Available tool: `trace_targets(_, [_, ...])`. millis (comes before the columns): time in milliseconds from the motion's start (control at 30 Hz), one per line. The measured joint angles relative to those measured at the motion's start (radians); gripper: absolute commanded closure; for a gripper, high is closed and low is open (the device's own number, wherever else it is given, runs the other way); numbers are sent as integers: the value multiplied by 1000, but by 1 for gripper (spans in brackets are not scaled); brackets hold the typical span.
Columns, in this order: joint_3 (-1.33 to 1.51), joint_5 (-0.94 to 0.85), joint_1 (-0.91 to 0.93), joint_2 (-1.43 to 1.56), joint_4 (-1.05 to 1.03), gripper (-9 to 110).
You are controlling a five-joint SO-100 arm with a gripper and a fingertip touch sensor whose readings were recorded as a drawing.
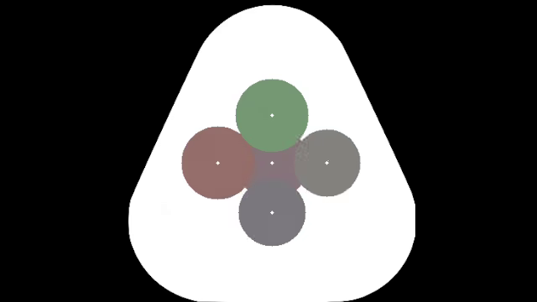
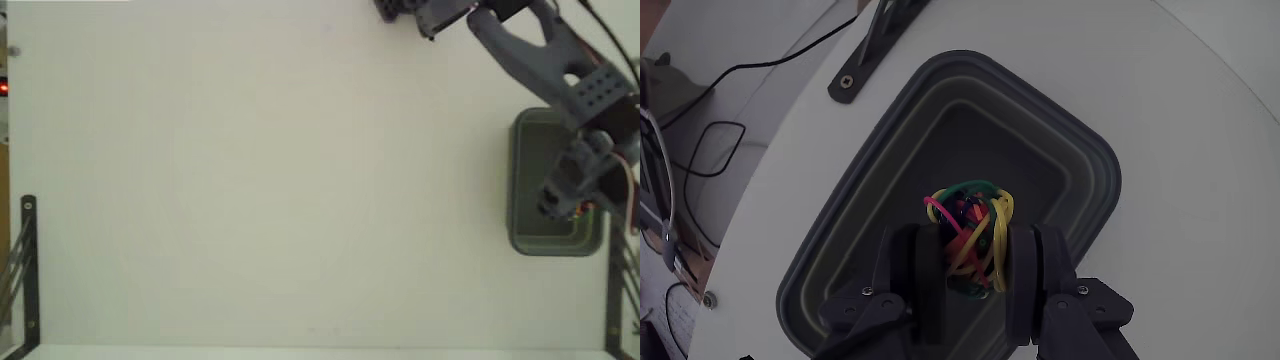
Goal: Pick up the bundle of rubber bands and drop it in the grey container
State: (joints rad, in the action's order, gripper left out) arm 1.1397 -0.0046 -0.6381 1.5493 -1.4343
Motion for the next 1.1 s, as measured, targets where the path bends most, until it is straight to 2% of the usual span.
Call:
trace_targets(200, [0, 0, 0, 0, 0, 70])
trace_targets(233, [0, 0, 0, 0, 0, -9])
trace_targets(1100, [0, 0, 0, 0, 0, -9])
